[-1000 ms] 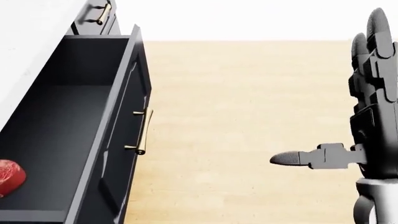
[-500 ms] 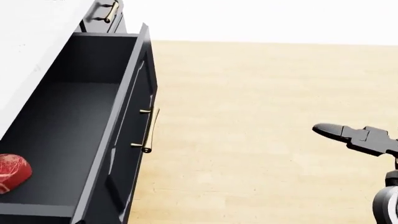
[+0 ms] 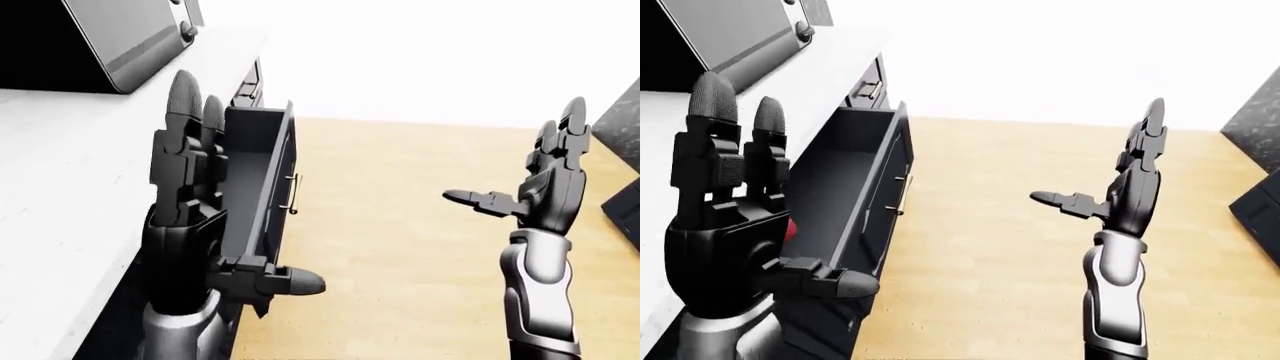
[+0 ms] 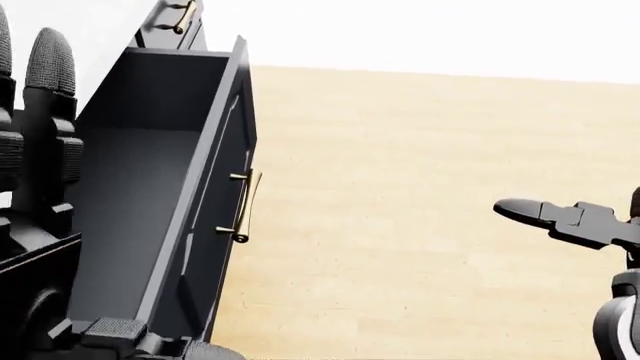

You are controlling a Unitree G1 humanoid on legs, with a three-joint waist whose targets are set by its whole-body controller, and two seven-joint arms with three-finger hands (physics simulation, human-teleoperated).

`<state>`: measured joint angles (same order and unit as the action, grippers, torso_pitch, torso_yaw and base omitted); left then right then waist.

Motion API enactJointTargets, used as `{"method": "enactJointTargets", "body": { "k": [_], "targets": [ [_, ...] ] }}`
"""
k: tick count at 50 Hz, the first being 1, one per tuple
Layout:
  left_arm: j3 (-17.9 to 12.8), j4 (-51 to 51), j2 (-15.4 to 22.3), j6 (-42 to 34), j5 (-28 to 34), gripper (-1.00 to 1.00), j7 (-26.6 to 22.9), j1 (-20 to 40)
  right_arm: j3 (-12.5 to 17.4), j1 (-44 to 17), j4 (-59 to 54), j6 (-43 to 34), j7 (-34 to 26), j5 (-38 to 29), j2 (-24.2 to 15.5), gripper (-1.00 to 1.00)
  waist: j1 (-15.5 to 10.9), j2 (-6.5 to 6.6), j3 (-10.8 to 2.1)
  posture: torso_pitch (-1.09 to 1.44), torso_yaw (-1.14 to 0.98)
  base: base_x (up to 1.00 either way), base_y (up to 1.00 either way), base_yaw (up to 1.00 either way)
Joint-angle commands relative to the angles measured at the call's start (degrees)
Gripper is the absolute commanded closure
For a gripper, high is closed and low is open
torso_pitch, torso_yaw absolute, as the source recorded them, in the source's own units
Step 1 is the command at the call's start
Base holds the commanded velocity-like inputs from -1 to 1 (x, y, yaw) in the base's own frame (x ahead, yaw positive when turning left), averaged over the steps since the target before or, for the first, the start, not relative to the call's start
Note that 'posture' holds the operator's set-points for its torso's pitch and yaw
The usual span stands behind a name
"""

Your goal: Close the right drawer.

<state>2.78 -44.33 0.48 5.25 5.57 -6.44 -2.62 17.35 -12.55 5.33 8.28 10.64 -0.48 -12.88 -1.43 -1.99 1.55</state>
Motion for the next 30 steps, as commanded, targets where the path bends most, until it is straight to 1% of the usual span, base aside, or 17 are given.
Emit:
{"method": "enactJointTargets", "body": {
  "k": [1, 3, 5, 9, 15, 18, 20, 28, 30],
  "targets": [
    [-0.4, 2.3, 0.0, 5.0, -0.5, -1.00, 0.4, 0.8, 0.4, -1.3, 2.0, 1.7, 0.1, -0.1, -0.7, -1.00, 0.0, -0.17, -0.93, 0.00, 0.00, 0.00, 0.00, 0.00],
    [-1.0, 9.6, 0.1, 9.6, -0.5, -1.00, 0.8, 1.5, 0.1, -1.5, 1.6, 1.8, 0.1, -0.2, -0.6, -1.00, 0.0, -0.19, -0.91, 0.00, 0.00, 0.00, 0.00, 0.00],
    [-0.8, 12.2, 0.0, 11.4, -0.2, -1.00, 0.8, 1.5, -0.1, -1.5, 1.7, 1.8, 0.0, -0.3, -0.5, -1.00, -0.1, -0.19, -1.00, 0.00, 0.00, 0.00, 0.00, 0.00],
    [0.1, 13.1, -0.3, 11.1, 0.5, -1.00, 0.9, 2.1, -0.3, -1.5, 1.5, 2.0, -0.1, -0.4, -0.3, -1.00, 0.1, -0.22, -1.17, 0.00, 0.00, 0.00, 0.00, 0.00],
    [1.2, 18.9, -0.6, 13.2, 1.4, -1.00, 1.1, 5.0, -0.5, -1.6, 1.3, 1.9, -0.3, -0.5, -0.3, -1.00, 0.1, -0.26, -1.25, 0.00, 0.00, 0.00, 0.00, 0.00],
    [1.6, 20.0, -0.8, 13.5, 1.5, -1.00, 1.0, 5.0, -0.5, -1.6, 1.3, 1.8, -0.4, -0.4, -0.3, -1.00, 0.1, -0.19, -1.36, 0.00, 0.00, 0.00, 0.00, 0.00],
    [1.7, 22.9, -0.8, 15.1, 1.5, -1.00, 1.0, 5.6, -0.6, -1.5, 1.1, 2.0, -0.4, -0.5, -0.2, -1.00, 0.1, -0.17, -1.37, 0.00, 0.00, 0.00, 0.00, 0.00],
    [4.6, 26.1, -2.0, 16.3, 3.3, -1.00, 0.8, 6.5, -0.7, -1.5, 0.9, 2.1, -0.6, -0.4, -0.1, -1.00, 0.2, -0.35, -1.35, 0.00, 0.00, 0.00, 0.00, 0.00],
    [4.9, 26.6, -2.2, 16.2, 3.5, -1.00, 0.7, 6.8, -0.7, -1.5, 1.1, 2.0, -0.6, -0.3, -0.1, -1.00, 0.2, -0.38, -1.34, 0.00, 0.00, 0.00, 0.00, 0.00]
  ]
}}
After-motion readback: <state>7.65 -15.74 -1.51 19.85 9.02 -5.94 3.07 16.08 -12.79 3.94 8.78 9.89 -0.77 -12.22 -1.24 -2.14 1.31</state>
